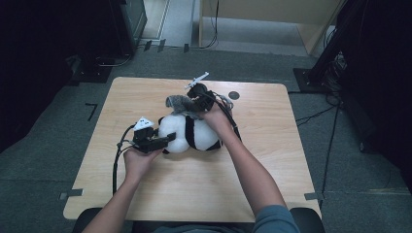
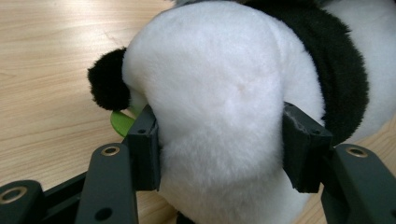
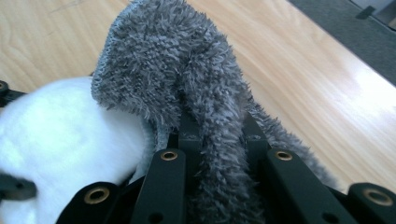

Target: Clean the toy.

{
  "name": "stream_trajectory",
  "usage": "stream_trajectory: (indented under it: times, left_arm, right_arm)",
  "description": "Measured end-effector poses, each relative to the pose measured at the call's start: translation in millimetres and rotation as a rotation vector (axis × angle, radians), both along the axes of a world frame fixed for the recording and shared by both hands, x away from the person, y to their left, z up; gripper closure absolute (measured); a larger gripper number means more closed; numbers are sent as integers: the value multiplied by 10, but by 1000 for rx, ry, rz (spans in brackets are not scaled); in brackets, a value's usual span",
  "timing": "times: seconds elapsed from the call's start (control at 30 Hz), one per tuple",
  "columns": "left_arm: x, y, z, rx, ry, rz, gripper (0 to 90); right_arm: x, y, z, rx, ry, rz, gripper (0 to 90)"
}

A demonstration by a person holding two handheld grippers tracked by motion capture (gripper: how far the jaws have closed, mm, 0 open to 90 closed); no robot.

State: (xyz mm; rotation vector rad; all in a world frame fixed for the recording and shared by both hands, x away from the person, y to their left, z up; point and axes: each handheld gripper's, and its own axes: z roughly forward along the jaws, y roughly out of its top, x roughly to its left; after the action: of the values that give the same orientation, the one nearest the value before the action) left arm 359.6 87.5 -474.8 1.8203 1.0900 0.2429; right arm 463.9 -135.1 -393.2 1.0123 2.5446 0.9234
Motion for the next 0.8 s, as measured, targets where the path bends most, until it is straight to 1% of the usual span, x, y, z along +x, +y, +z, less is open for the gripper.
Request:
stream_trajectory:
  times: [0.07,0.17,0.33,0.47,0.5,0.53,0.63,0.67,0.7,0.73,0.8]
  left_arm:
    - [2,5,-1,-1,4,0,408]
    - [3,7,-3,-2,4,-1,407]
    - [5,13,-11,-3,5,0,401]
    - [5,15,-17,-5,6,3,400]
    - [7,17,-18,-4,7,3,400]
    - [10,22,-19,-5,9,2,400]
    - [16,30,-27,-10,9,0,397]
    - [15,29,-28,-10,9,0,396]
    - [15,29,-29,-9,9,1,391]
    - [14,30,-30,-9,10,2,390]
    - [14,29,-30,-9,11,4,390]
  right_arm:
    - [9,-67,19,1,2,-8,772]
    - [10,-172,37,-9,-8,-21,772]
    - [15,-402,42,-5,-25,-45,771]
    - [1,-607,38,-13,-13,-83,772]
    - [4,-660,28,-22,-9,-85,772]
    - [-7,-706,18,-30,1,-101,772]
    - [-36,-846,-44,-46,3,-117,772]
    - [-48,-886,-59,-42,5,-122,772]
    - [-48,-934,-55,-21,18,-130,771]
    - [-50,-957,-38,-8,21,-136,771]
    - [-69,-983,38,16,-10,-139,772]
